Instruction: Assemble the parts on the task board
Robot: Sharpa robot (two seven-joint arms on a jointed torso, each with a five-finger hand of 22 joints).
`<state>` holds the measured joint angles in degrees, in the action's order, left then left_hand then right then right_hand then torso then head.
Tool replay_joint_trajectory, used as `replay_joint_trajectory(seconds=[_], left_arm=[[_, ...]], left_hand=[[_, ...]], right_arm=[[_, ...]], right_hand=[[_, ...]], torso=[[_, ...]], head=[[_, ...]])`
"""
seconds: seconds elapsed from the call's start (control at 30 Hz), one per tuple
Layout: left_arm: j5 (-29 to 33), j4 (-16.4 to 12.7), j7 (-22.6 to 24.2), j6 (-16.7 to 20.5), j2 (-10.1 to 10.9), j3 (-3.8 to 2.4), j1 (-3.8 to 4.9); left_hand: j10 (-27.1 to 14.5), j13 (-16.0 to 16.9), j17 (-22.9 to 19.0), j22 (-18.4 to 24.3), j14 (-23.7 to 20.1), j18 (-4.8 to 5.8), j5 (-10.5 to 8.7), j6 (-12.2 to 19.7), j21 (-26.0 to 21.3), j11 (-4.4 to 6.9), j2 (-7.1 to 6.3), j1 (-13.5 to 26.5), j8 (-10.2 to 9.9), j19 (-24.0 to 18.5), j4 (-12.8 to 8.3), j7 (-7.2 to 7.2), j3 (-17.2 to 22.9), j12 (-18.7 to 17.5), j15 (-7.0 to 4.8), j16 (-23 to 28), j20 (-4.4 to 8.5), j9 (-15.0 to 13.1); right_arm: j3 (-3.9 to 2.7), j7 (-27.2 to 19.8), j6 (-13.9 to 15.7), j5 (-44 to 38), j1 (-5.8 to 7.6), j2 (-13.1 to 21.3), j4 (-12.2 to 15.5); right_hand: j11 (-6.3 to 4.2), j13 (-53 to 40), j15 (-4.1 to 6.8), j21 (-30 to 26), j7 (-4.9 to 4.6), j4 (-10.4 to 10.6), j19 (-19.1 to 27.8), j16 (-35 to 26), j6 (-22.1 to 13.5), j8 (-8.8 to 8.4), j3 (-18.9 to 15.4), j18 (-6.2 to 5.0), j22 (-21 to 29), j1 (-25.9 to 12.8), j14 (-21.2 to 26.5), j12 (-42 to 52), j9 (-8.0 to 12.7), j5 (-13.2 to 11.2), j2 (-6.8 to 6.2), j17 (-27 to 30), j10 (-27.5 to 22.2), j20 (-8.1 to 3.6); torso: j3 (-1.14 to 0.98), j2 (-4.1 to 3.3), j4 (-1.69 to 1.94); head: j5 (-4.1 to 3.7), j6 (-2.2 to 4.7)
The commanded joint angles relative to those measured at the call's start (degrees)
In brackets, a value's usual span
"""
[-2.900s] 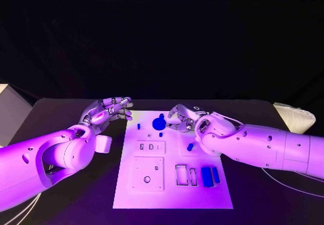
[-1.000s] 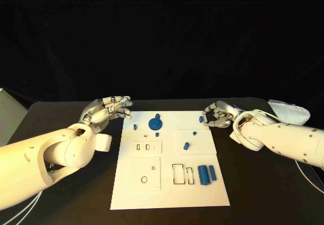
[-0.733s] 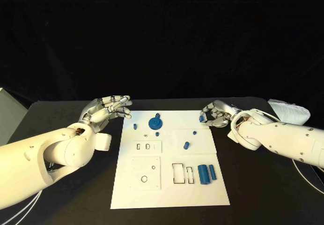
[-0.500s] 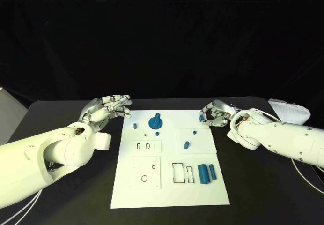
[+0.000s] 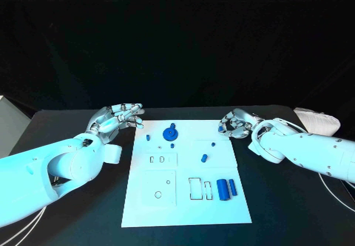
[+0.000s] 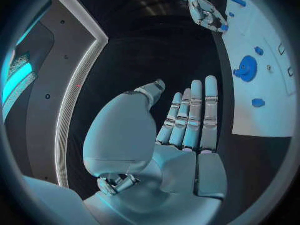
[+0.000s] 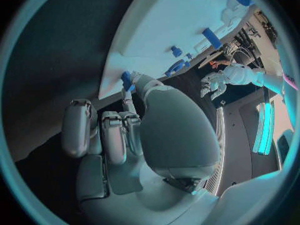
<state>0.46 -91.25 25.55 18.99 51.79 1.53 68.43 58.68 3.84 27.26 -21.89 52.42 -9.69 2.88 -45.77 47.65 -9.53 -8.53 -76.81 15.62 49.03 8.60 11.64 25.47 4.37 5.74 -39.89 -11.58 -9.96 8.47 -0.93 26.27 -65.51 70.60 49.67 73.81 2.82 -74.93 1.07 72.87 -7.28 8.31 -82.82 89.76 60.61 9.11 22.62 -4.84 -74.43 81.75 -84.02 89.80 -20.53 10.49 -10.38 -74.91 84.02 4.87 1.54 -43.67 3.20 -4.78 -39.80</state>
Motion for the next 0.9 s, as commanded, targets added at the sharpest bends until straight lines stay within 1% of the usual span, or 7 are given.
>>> replay_joint_trajectory(seconds=[0.03, 0.13, 0.3, 0.5, 0.6, 0.7, 0.9], left_arm=[[-0.2, -0.1, 0.3, -1.0, 0.0, -0.05, 0.04], [-0.2, -0.1, 0.3, -1.0, 0.0, -0.05, 0.04], [-0.2, -0.1, 0.2, -1.0, 0.0, -0.05, 0.04], [-0.2, 0.0, 0.2, -1.0, 0.0, -0.05, 0.04], [-0.2, 0.1, 0.2, -1.0, 0.0, -0.04, 0.04], [-0.2, 0.1, 0.2, -0.9, 0.0, -0.04, 0.04], [-0.2, 0.3, 0.1, -1.0, -0.2, -0.03, 0.03]], left_hand=[[-0.3, -0.1, 0.0, -0.1, -0.2, -0.73, 0.13, -0.4, 0.3, 0.03, -0.01, 0.5, -0.4, -0.4, 0.0, 0.99, 0.2, -0.3, 0.25, -0.4, 0.20, 0.1], [-0.3, -0.1, 0.0, -0.1, -0.2, -0.73, 0.13, -0.4, 0.3, 0.03, -0.01, 0.5, -0.4, -0.4, 0.0, 0.99, 0.2, -0.3, 0.25, -0.4, 0.20, 0.1], [-0.3, -0.1, 0.0, -0.1, -0.2, -0.73, 0.13, -0.4, 0.3, 0.03, -0.01, 0.5, -0.4, -0.4, 0.0, 0.99, 0.2, -0.3, 0.25, -0.4, 0.20, 0.1], [-0.3, -0.1, 0.0, -0.1, -0.2, -0.73, 0.13, -0.4, 0.3, 0.01, 0.00, 0.5, -0.4, -0.4, 0.0, 1.00, 0.2, -0.3, 0.26, -0.4, 0.19, 0.1], [-0.3, -0.1, 0.0, -0.1, -0.2, -0.73, 0.13, -0.4, 0.3, 0.01, 0.00, 0.5, -0.4, -0.4, 0.0, 1.00, 0.2, -0.3, 0.26, -0.4, 0.19, 0.1], [-0.1, 0.0, 0.0, -0.1, -0.2, -0.74, 0.13, -0.5, 0.5, 0.11, 0.07, 0.4, -0.4, -0.5, -0.1, 0.79, 0.3, -0.2, 0.24, -0.5, 0.18, 0.1], [0.2, 0.1, 0.0, -0.2, -0.2, -0.76, 0.13, -0.6, 0.6, 0.24, 0.11, 0.4, -0.3, -0.6, -0.2, 0.60, 0.4, -0.1, 0.16, -0.6, 0.18, 0.1]], right_arm=[[0.01, -0.6, 1.0, -0.2, -0.04, -0.1, 0.1], [0.01, -0.6, 1.9, -0.1, -0.04, -0.1, 0.2], [0.00, -0.2, 4.0, 0.0, -0.04, 0.0, 0.8], [-0.04, -0.3, 6.7, 0.1, 0.10, 0.7, 3.2], [-0.09, 0.0, 8.0, -0.1, 0.53, 1.4, 6.6], [-0.12, 1.4, 8.8, -1.0, 0.89, 1.7, 9.7], [-0.10, 6.3, 9.7, -3.1, 1.14, 0.3, 16.3]], right_hand=[[-0.56, -15.1, 0.71, 0.3, 0.57, -0.2, -0.2, 0.2, 1.2, 1.14, 0.8, 0.87, -0.2, -0.1, -6.0, 0.2, -0.7, -0.5, 0.91, -15.1, 6.0, -0.60], [-0.96, -15.1, 1.01, 0.5, 1.03, -0.5, -0.3, 0.2, 1.9, 1.94, 1.4, 0.92, -0.4, -0.4, -6.0, 0.2, -1.0, -0.7, 1.11, -15.1, 6.0, -0.87], [-1.25, -15.1, 1.23, 0.6, 1.35, -0.6, -0.4, 0.2, 2.3, 2.54, 1.7, 0.96, -0.6, -0.7, -6.0, 0.2, -1.3, -0.7, 1.19, -15.1, 6.0, -1.07], [-1.37, -15.1, 1.31, 1.1, 1.43, -0.6, -0.6, 0.2, 2.2, 2.70, 1.9, 1.09, -1.1, -1.0, -6.0, 0.2, -1.3, -0.4, 1.17, -15.1, 6.0, -1.17], [-1.42, -15.1, 1.35, 1.2, 1.44, -0.7, -0.7, 0.2, 2.0, 2.78, 2.1, 1.11, -1.2, -1.2, -6.0, 0.2, -1.4, -0.1, 1.24, -15.1, 6.0, -1.24], [-1.41, -15.1, 1.36, 1.3, 1.43, -0.6, -0.7, 0.2, 1.8, 2.82, 2.2, 1.14, -1.3, -1.5, -6.0, 0.2, -1.4, 0.1, 1.24, -15.1, 6.0, -1.28], [-1.43, -15.1, 1.38, 0.9, 1.45, -0.4, -0.6, 0.2, 1.6, 2.98, 2.2, 1.06, -1.0, -2.1, -6.0, 0.2, -1.5, 0.1, 1.07, -15.1, 6.0, -1.32]], torso=[[-0.04, -0.02, -0.03], [-0.04, -0.03, -0.01], [-0.05, -0.02, -0.05], [-0.07, 0.10, -0.11], [-0.02, 0.14, -0.18], [-0.06, 0.21, -0.21], [0.08, 0.51, -0.42]], head=[[-0.05, 0.02], [-0.10, 0.01], [0.00, -0.01], [0.03, 0.04], [0.20, -0.05], [0.31, -0.13], [0.59, -0.32]])
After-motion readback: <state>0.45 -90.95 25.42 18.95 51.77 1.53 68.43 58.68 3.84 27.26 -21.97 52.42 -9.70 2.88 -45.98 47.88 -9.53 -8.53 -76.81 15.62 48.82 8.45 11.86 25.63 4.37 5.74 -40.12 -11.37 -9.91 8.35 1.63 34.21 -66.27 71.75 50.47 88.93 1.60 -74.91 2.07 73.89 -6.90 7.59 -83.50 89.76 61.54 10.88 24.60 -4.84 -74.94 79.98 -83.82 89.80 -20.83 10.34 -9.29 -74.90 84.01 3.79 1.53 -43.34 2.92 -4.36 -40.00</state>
